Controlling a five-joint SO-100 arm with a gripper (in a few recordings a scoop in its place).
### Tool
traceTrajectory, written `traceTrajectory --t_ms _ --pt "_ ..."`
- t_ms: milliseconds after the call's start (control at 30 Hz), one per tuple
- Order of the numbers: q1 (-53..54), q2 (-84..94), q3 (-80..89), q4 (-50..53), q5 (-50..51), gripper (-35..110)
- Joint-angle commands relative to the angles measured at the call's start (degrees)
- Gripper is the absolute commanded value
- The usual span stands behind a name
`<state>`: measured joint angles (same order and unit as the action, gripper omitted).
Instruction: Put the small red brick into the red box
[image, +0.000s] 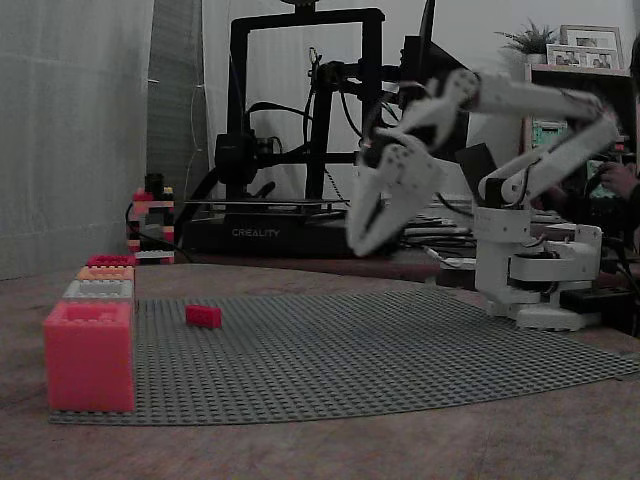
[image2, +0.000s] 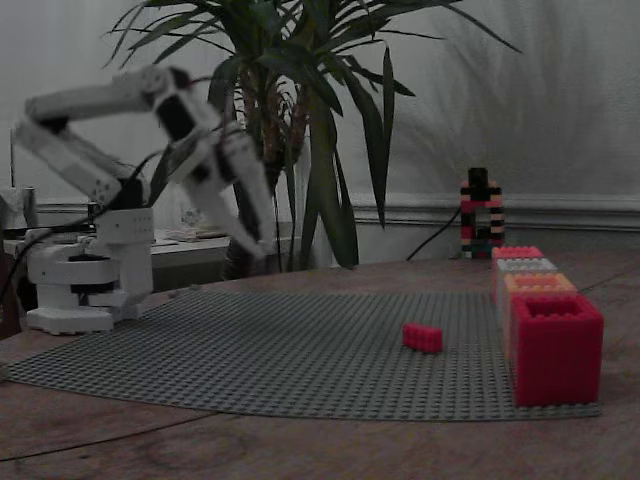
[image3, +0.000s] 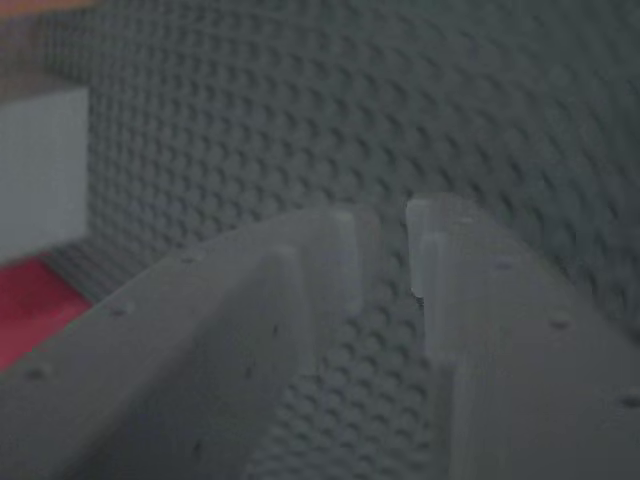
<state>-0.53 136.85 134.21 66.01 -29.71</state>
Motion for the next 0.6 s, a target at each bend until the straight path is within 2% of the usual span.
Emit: traceTrajectory --t_ms 0,267,567 --pt "2.64 -15.82 -18.28 -1.58 -8.44 2" --pt "7.21 -48.08 -48.08 0.70 -23.20 5" --pt "6.24 -63.90 -63.81 2.02 -29.44 20"
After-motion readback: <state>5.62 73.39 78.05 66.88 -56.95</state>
